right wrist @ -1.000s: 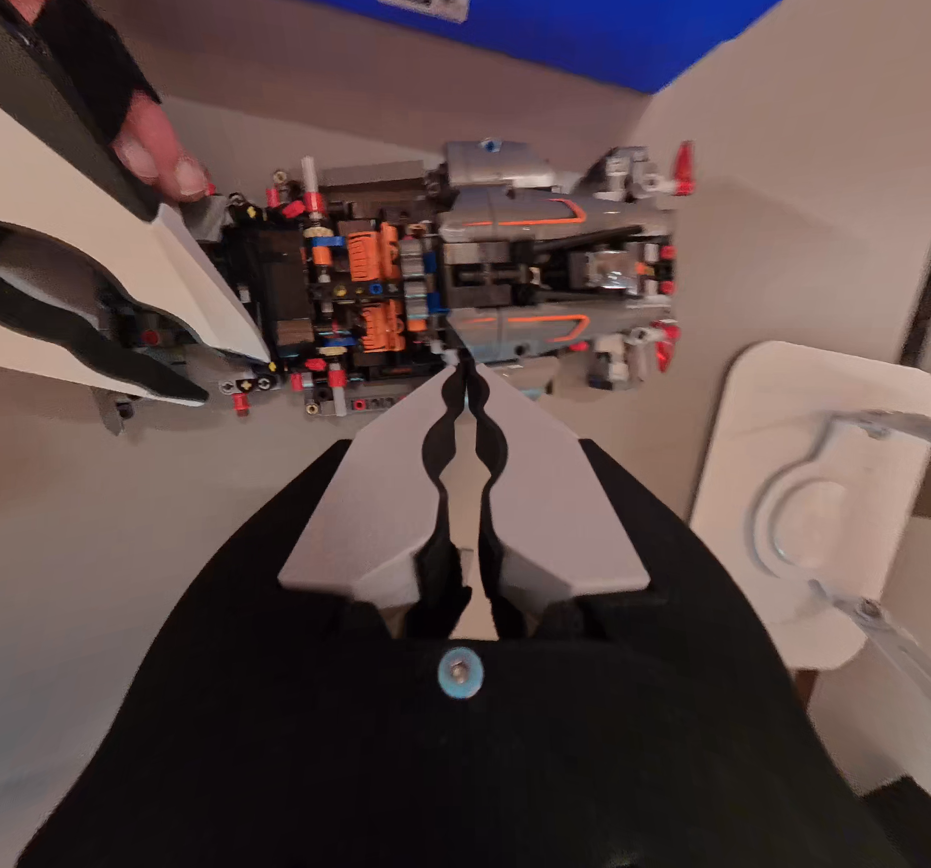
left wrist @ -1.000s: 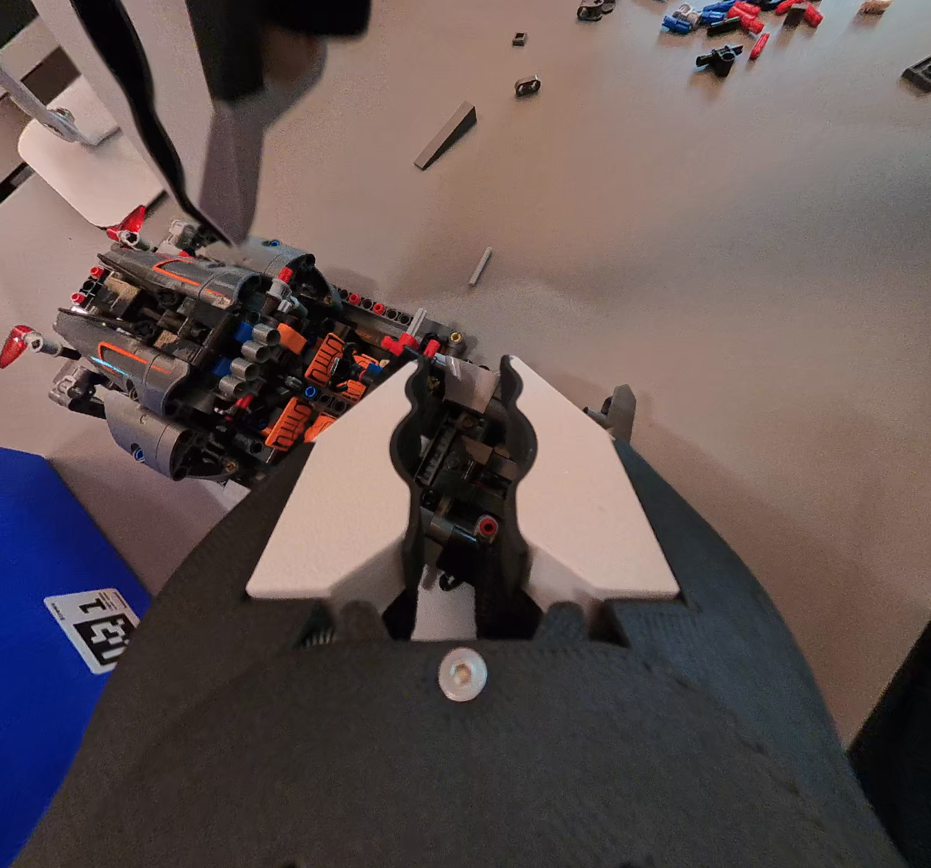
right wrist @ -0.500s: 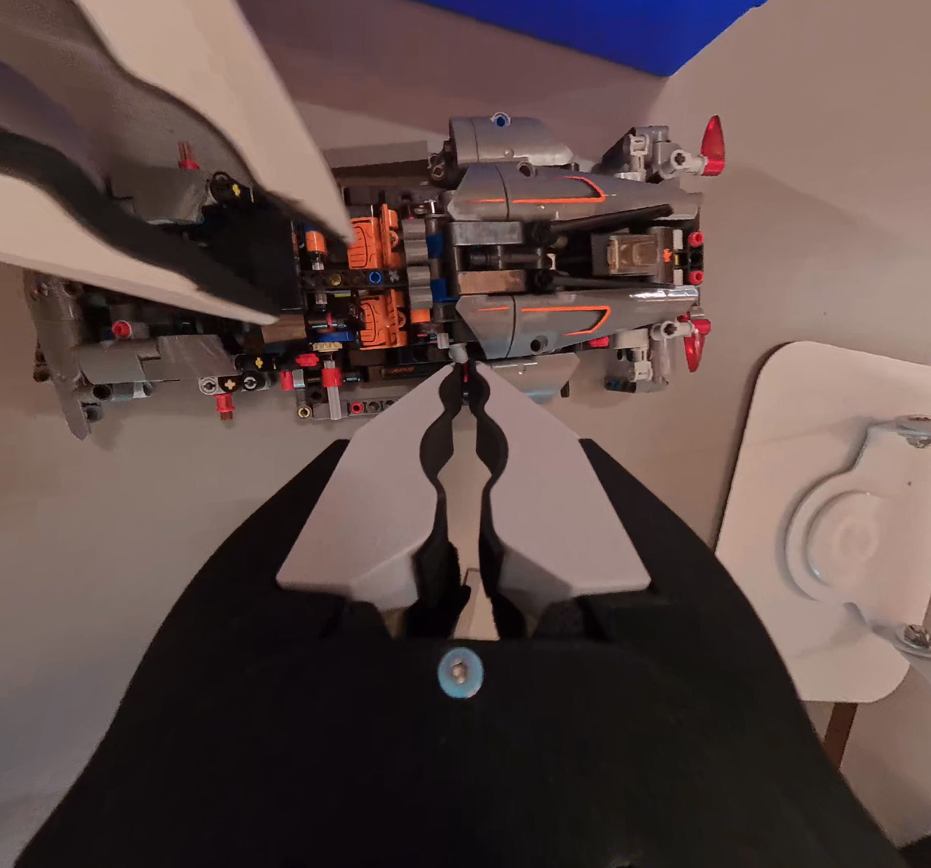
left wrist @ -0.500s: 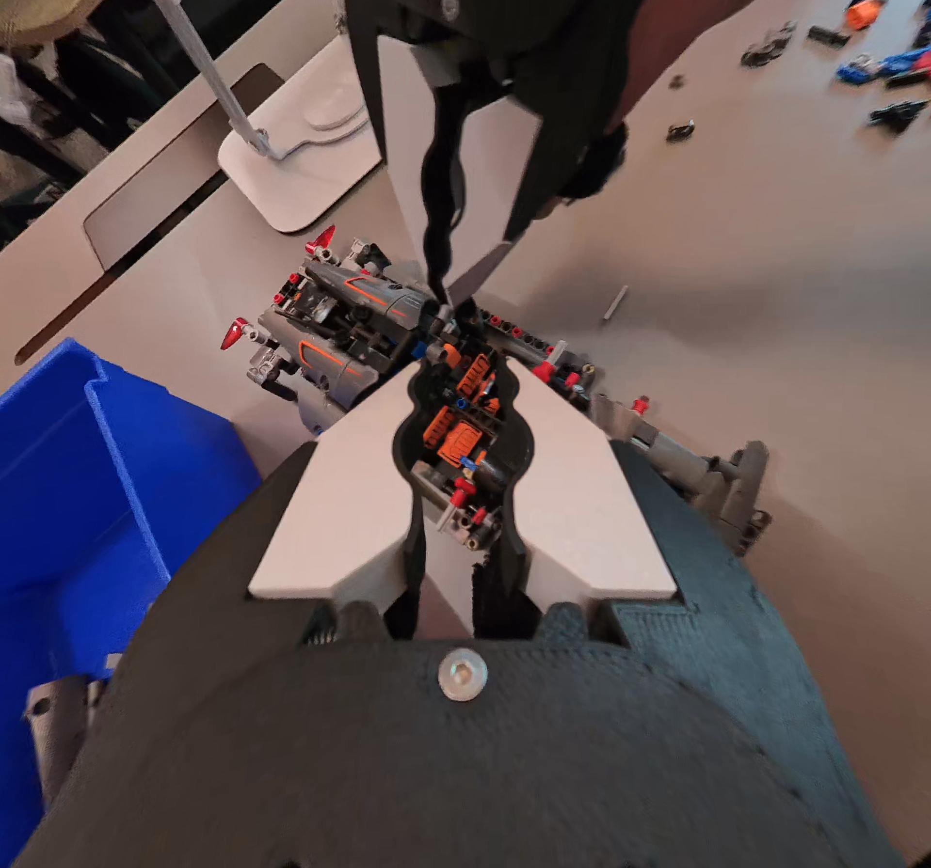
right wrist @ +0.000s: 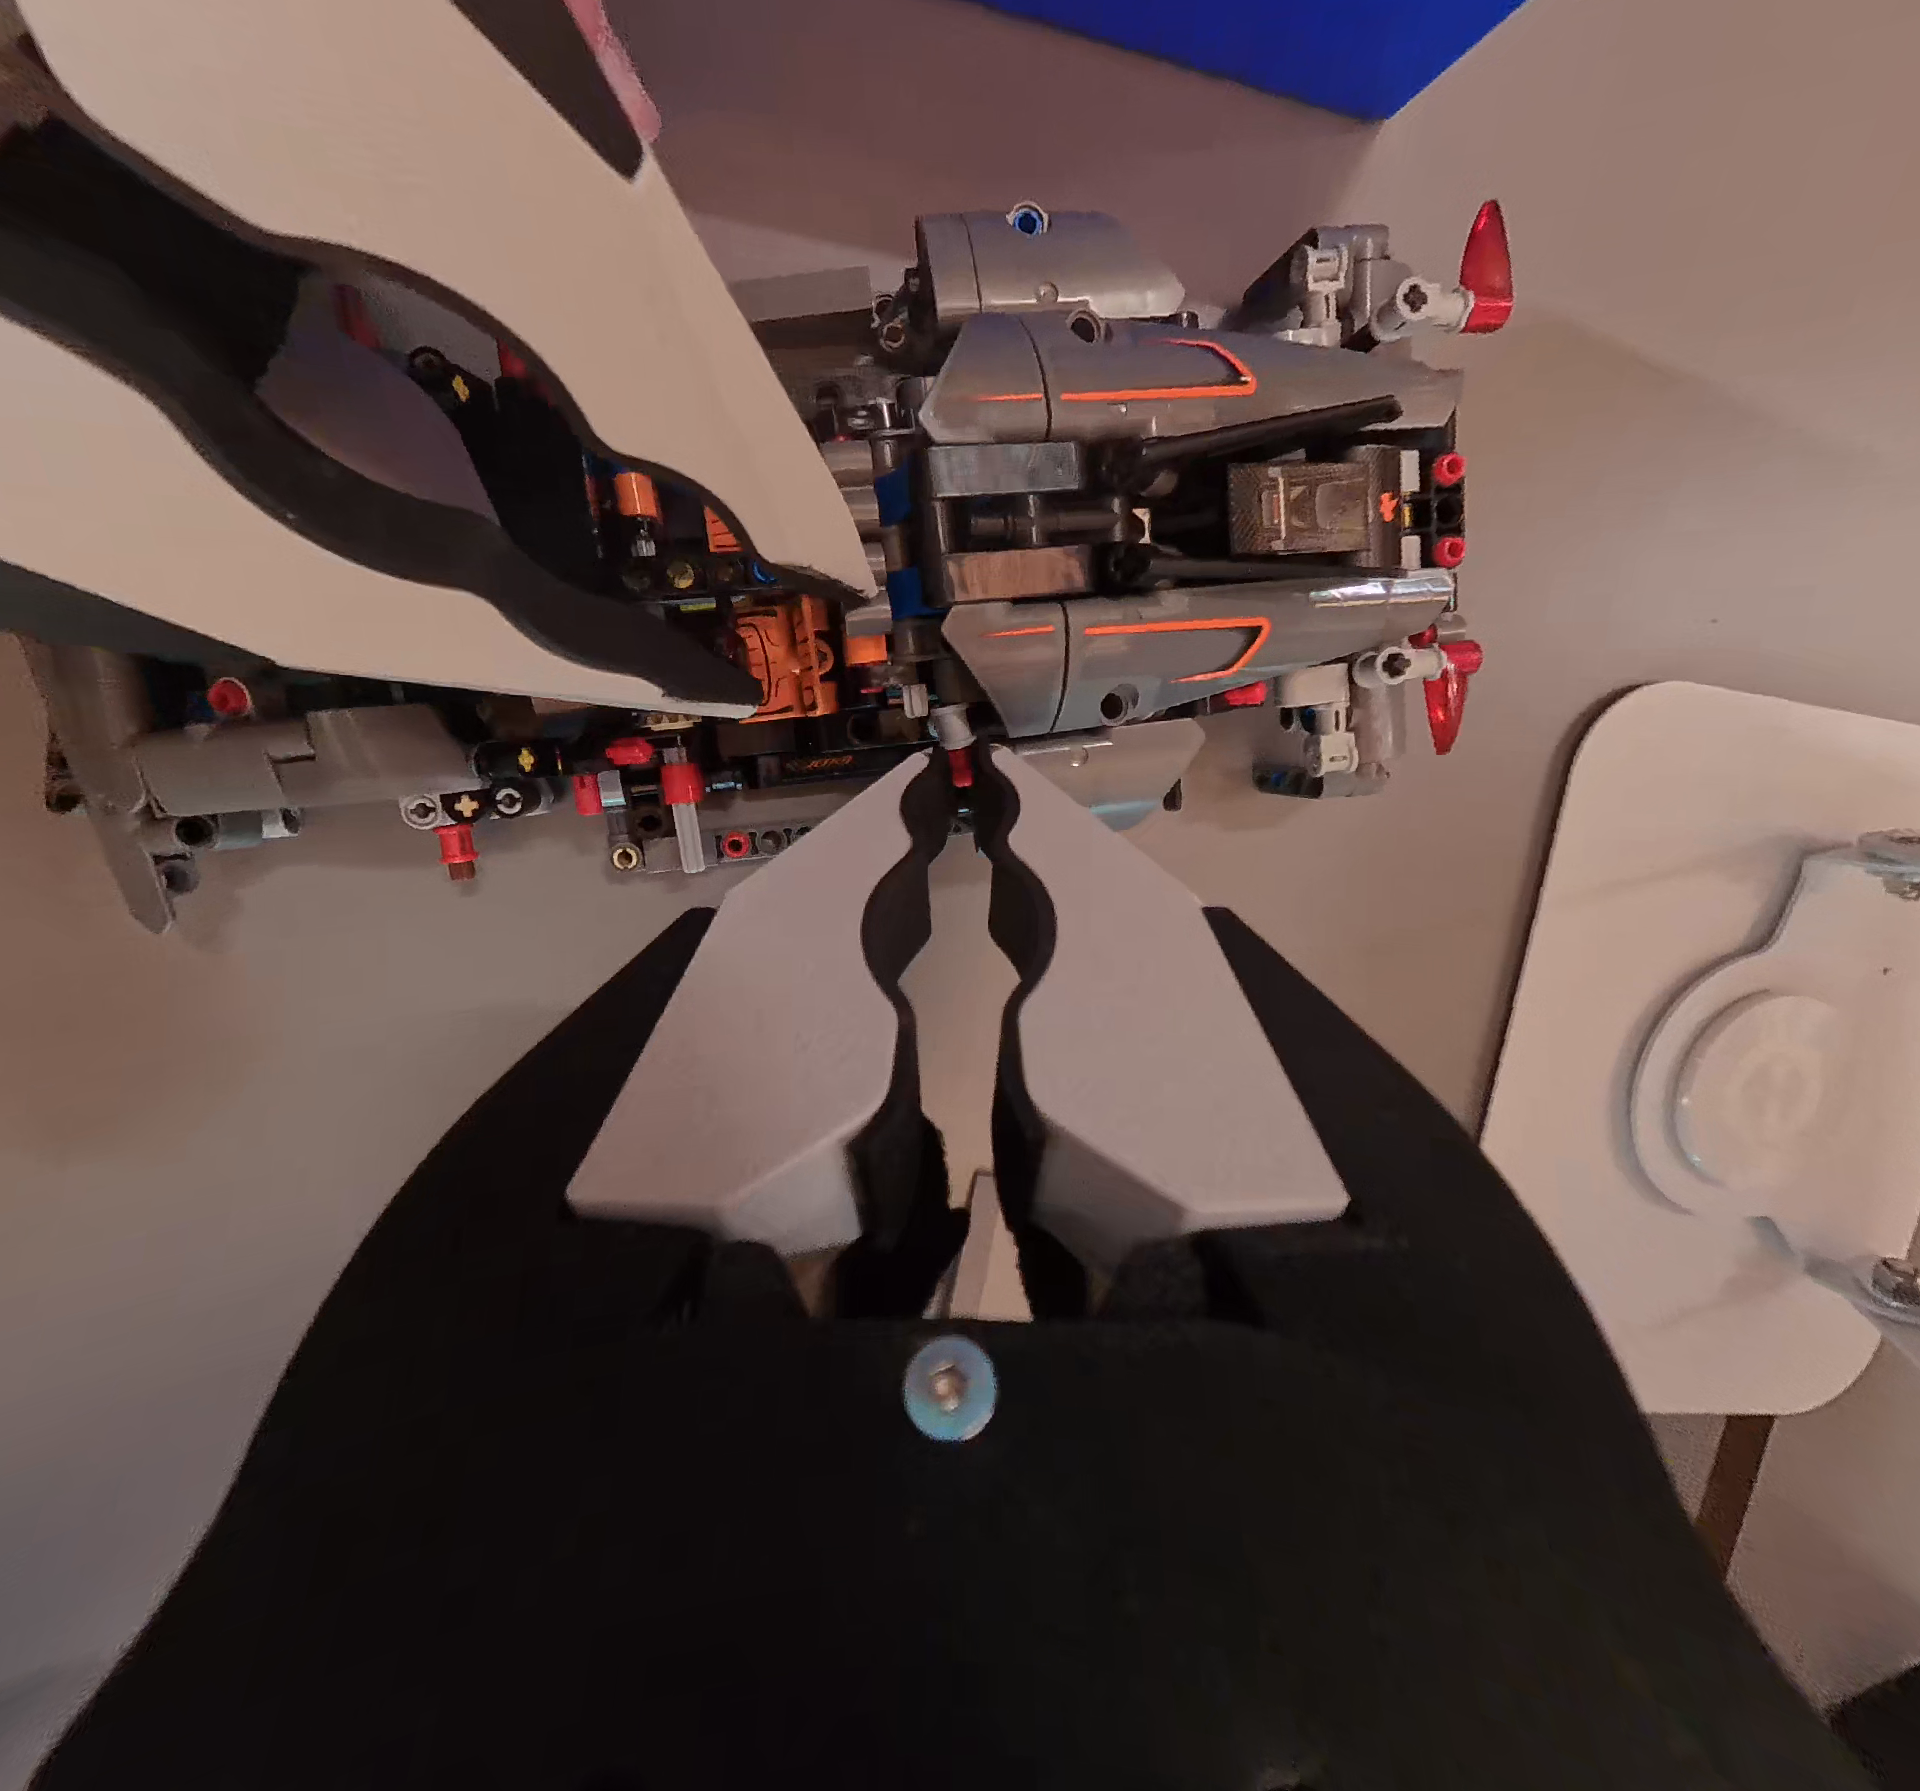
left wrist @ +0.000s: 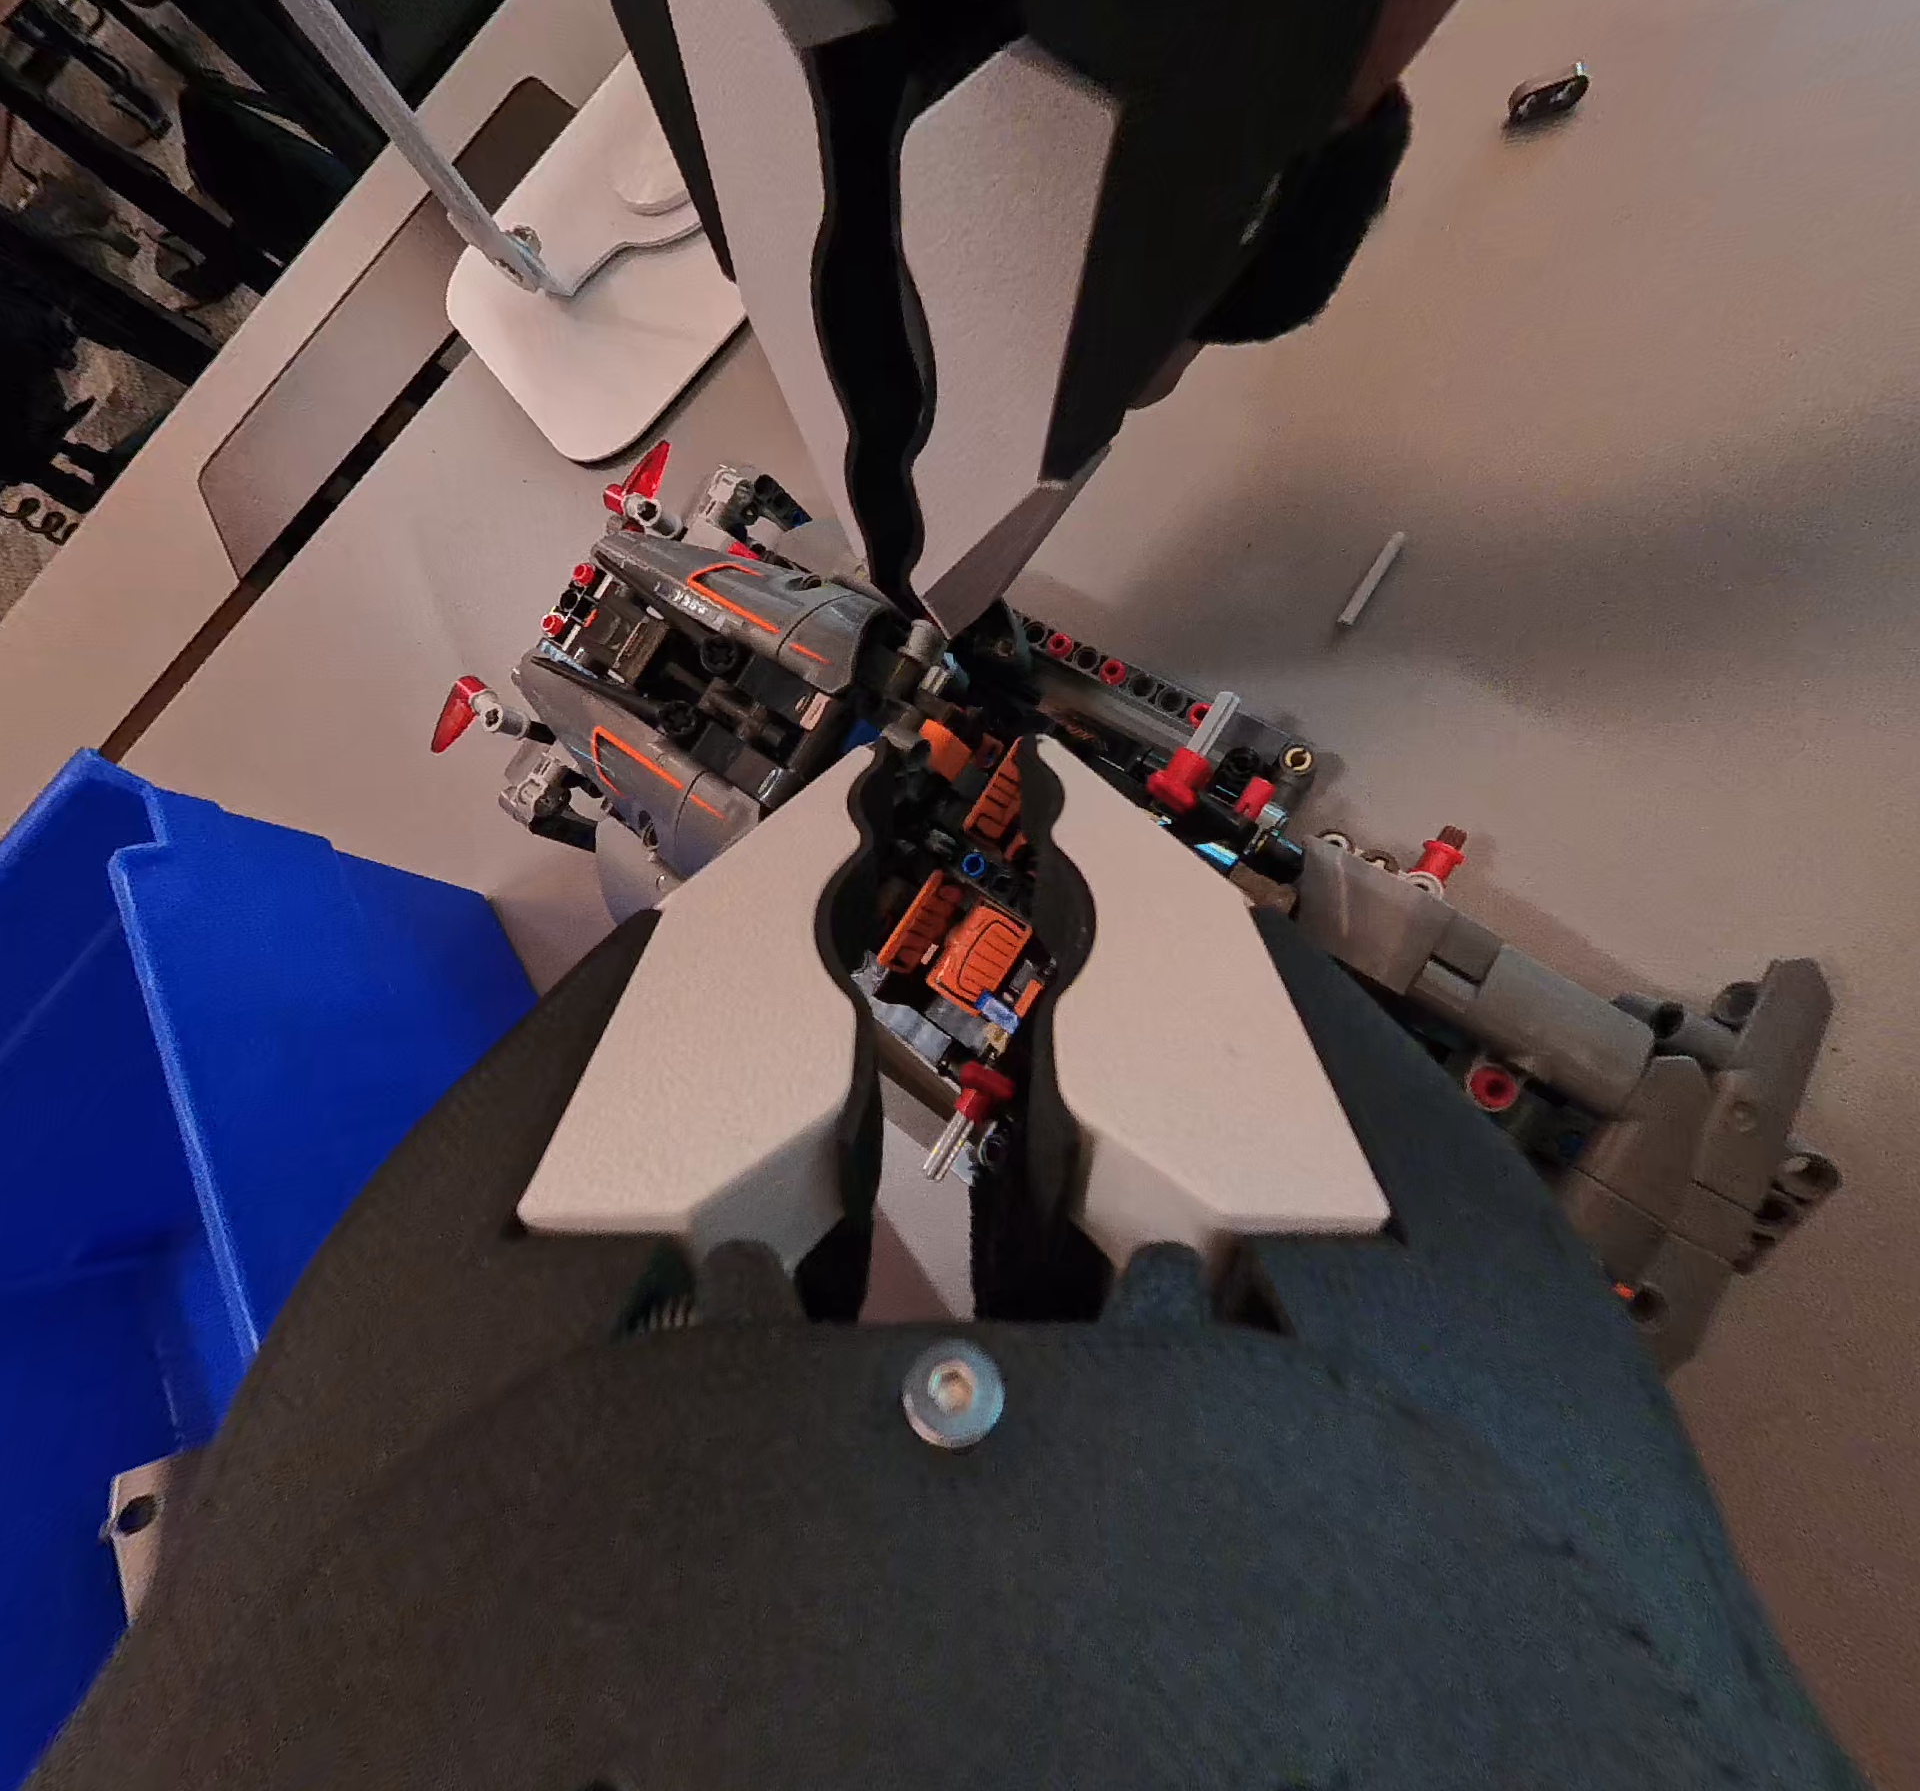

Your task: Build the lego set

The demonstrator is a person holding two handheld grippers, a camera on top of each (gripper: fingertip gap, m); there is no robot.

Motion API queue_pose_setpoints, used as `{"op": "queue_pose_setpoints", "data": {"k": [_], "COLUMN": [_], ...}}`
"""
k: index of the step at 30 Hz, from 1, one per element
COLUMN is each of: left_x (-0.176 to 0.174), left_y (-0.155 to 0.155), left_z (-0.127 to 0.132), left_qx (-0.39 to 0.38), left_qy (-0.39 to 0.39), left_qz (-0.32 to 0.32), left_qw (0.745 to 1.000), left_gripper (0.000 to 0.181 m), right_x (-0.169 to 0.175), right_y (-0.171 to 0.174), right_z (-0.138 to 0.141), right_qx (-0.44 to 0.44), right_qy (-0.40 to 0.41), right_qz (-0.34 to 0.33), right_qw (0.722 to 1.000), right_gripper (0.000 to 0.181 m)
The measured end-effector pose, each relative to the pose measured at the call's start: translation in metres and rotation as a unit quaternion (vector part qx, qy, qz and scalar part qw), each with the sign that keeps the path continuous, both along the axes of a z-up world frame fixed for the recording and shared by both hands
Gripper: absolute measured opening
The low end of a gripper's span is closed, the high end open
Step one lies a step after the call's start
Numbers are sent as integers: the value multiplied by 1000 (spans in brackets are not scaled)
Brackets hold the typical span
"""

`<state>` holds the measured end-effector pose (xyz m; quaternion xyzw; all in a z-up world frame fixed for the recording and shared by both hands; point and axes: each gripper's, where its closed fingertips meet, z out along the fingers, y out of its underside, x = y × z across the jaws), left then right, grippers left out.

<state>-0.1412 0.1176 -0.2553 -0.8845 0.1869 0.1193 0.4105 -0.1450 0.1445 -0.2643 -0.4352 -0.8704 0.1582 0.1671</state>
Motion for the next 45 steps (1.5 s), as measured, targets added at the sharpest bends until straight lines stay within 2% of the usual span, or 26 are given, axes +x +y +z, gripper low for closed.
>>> {"op": "queue_pose_setpoints", "data": {"k": [1,7,9,12,15,18,23,26,31,34,38,45], "left_x": [0,-2,-1,-1,-7,-16,-23,-10,1,10,23,33], "left_y": [0,-1,-2,-5,-9,-14,-35,-54,-86,-97,-98,-92], "left_z": [0,0,0,2,14,20,15,17,-2,-18,-25,-27], "left_qx": [1,3,2,7,35,48,38,33,-25,-57,-45,-41], "left_qy": [-2,-7,-8,-14,-23,-36,-70,-113,-199,-220,-266,-292], "left_qz": [1,2,-1,3,23,49,66,42,44,47,55,54], "left_qw": [1000,1000,1000,1000,999,997,995,992,979,973,961,954], "left_gripper": [22,23,24,23,24,32,59,67,81,73,52,53], "right_x": [0,-2,-3,-3,7,20,66,109,176,193,188,138], "right_y": [0,0,-3,7,16,20,22,28,26,16,-2,-57], "right_z": [0,0,1,16,32,41,44,42,39,32,23,1], "right_qx": [4,-16,-52,-72,-87,-95,-85,-77,-114,-122,-131,-181], "right_qy": [-3,-19,-19,24,46,67,80,96,119,120,115,96], "right_qz": [-3,-46,-66,-86,-98,-117,-185,-246,-303,-304,-287,-221], "right_qw": [1000,999,996,993,990,986,976,961,939,937,942,953], "right_gripper": [2,2,2,0,0,5,11,20,18,17,16,27]}}
